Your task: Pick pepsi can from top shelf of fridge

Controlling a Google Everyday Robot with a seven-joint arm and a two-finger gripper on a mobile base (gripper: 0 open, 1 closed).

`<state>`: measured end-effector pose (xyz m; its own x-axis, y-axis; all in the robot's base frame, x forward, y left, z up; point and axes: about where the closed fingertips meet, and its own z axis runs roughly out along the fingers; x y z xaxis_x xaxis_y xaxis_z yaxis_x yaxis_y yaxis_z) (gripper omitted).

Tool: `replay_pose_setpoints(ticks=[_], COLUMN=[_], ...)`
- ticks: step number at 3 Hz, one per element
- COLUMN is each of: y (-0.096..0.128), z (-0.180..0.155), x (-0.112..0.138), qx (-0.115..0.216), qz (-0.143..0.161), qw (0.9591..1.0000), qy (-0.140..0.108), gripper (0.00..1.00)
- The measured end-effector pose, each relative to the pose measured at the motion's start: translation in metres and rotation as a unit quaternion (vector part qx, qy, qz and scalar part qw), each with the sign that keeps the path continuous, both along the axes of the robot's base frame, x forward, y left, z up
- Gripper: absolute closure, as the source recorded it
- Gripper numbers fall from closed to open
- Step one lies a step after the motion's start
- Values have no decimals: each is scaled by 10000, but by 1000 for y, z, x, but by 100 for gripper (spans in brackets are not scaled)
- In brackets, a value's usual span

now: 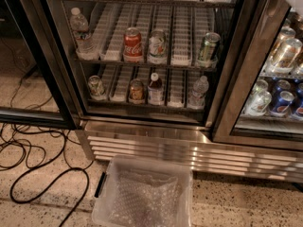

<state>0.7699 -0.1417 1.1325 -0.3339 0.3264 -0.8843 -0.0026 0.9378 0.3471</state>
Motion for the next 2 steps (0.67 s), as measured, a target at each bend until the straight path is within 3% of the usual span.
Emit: replay_pose_setpoints(ticks=[1,2], y=[13,34], z=[-14,-45], x=[-29,-84], qx=[117,464], qz=[207,451], qw=[9986,9874], qy=[475,1443], gripper=[100,100])
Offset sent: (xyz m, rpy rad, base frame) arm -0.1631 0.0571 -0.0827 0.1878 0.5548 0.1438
